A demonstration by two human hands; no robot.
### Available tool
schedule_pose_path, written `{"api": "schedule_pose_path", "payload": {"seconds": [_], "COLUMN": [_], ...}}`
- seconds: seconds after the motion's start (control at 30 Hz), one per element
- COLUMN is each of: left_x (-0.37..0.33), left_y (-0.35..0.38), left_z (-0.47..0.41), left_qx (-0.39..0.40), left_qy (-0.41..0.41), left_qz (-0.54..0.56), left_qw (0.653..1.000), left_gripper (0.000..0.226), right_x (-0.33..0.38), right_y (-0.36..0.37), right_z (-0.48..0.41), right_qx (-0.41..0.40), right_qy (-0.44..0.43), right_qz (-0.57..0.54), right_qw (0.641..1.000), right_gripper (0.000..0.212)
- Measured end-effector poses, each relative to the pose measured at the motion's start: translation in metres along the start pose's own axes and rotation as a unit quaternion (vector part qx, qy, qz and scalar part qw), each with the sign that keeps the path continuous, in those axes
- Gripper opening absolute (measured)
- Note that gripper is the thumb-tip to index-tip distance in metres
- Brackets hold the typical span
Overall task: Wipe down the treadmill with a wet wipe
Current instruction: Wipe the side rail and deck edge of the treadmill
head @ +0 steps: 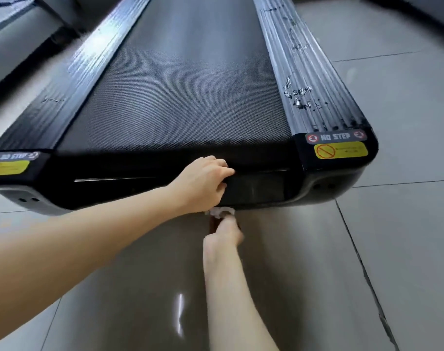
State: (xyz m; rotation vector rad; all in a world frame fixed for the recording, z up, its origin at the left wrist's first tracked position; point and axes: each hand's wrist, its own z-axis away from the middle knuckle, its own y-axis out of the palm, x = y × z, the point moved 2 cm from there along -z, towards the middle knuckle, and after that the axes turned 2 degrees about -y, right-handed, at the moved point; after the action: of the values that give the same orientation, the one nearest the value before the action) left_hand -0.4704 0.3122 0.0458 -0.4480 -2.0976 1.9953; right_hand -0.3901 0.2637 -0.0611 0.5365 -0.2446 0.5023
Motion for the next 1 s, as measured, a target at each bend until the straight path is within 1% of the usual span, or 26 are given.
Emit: {"api": "schedule_pose_path", "payload": {"seconds": [0.07, 0.1, 0.17, 0.23, 0.27, 0.33, 0.4, 0.43, 0.47, 0.5, 0.53, 0.57, 0.6, 0.63, 0.67, 0.7, 0.77, 0.83, 0.87, 0.9, 0.93, 0.97, 1.0], "left_x": [0.015, 0.022, 0.031, 0.033, 0.033, 0.034, 0.035, 0.037, 0.039, 0.043, 0.046, 0.050, 0.053, 0.055, 0.057, 0.058, 0.060, 0.062, 0.062, 0.063, 0.063, 0.063, 0.063], "left_y": [-0.002, -0.004, -0.006, -0.007, -0.006, -0.004, -0.003, -0.004, -0.004, -0.004, -0.004, -0.004, -0.004, -0.005, -0.004, -0.004, -0.001, 0.003, 0.004, 0.005, 0.006, 0.006, 0.005], "left_z": [0.009, 0.013, 0.018, 0.023, 0.025, 0.027, 0.027, 0.027, 0.027, 0.028, 0.030, 0.032, 0.034, 0.036, 0.038, 0.039, 0.041, 0.042, 0.042, 0.042, 0.042, 0.043, 0.043], "left_qx": [-0.015, -0.022, -0.025, -0.023, -0.023, -0.019, -0.005, -0.002, 0.000, 0.000, -0.003, -0.006, -0.006, -0.004, -0.007, -0.014, -0.027, -0.045, -0.055, -0.063, -0.069, -0.073, -0.075], "left_qy": [0.027, 0.034, 0.042, 0.044, 0.041, 0.032, 0.022, 0.015, 0.003, -0.014, -0.033, -0.048, -0.055, -0.057, -0.054, -0.049, -0.036, -0.018, -0.005, 0.006, 0.015, 0.019, 0.022], "left_qz": [-0.005, -0.005, -0.001, 0.022, 0.040, 0.073, 0.097, 0.104, 0.107, 0.110, 0.116, 0.120, 0.119, 0.113, 0.103, 0.092, 0.070, 0.053, 0.043, 0.030, 0.017, 0.009, 0.008], "left_qw": [1.000, 0.999, 0.999, 0.999, 0.998, 0.997, 0.995, 0.995, 0.994, 0.994, 0.993, 0.992, 0.991, 0.992, 0.993, 0.994, 0.997, 0.997, 0.998, 0.998, 0.997, 0.997, 0.997], "left_gripper": [0.033, 0.033, 0.036, 0.039, 0.041, 0.044, 0.046, 0.047, 0.047, 0.046, 0.044, 0.041, 0.038, 0.037, 0.036, 0.036, 0.036, 0.032, 0.029, 0.027, 0.024, 0.024, 0.026], "right_x": [-0.011, -0.003, 0.033, 0.076, 0.093, 0.104, 0.086, 0.068, 0.048, 0.026, 0.005, -0.013, -0.021, -0.018, -0.004, 0.017, 0.069, 0.104, 0.106, 0.097, 0.081, 0.060, 0.037], "right_y": [-0.003, -0.005, -0.004, -0.012, -0.015, -0.018, -0.010, -0.002, 0.009, 0.021, 0.030, 0.037, 0.039, 0.036, 0.031, 0.023, 0.005, -0.007, -0.008, -0.006, -0.002, 0.005, 0.012], "right_z": [0.003, 0.005, 0.006, 0.006, 0.008, 0.007, 0.006, 0.008, 0.011, 0.015, 0.020, 0.024, 0.027, 0.024, 0.017, 0.009, -0.008, -0.016, -0.016, -0.013, -0.009, -0.003, 0.005], "right_qx": [0.017, 0.016, -0.023, -0.043, -0.069, -0.115, -0.125, -0.107, -0.073, -0.026, 0.024, 0.071, 0.105, 0.119, 0.112, 0.082, -0.011, -0.083, -0.108, -0.120, -0.109, -0.074, -0.023], "right_qy": [-0.018, -0.047, -0.133, -0.250, -0.274, -0.299, -0.345, -0.394, -0.454, -0.520, -0.583, -0.626, -0.648, -0.661, -0.677, -0.697, -0.729, -0.737, -0.732, -0.726, -0.728, -0.735, -0.741], "right_qz": [0.009, 0.014, 0.028, 0.014, 0.015, 0.048, 0.119, 0.157, 0.202, 0.260, 0.320, 0.376, 0.425, 0.463, 0.483, 0.492, 0.489, 0.503, 0.510, 0.507, 0.504, 0.505, 0.511], "right_qw": [1.000, 0.999, 0.990, 0.967, 0.959, 0.946, 0.923, 0.899, 0.865, 0.813, 0.746, 0.679, 0.624, 0.578, 0.544, 0.516, 0.478, 0.443, 0.439, 0.448, 0.452, 0.448, 0.435], "right_gripper": [0.018, 0.018, 0.023, 0.030, 0.030, 0.023, 0.012, 0.009, 0.007, 0.005, 0.006, 0.009, 0.012, 0.013, 0.010, 0.007, 0.010, 0.011, 0.010, 0.009, 0.007, 0.006, 0.007]}}
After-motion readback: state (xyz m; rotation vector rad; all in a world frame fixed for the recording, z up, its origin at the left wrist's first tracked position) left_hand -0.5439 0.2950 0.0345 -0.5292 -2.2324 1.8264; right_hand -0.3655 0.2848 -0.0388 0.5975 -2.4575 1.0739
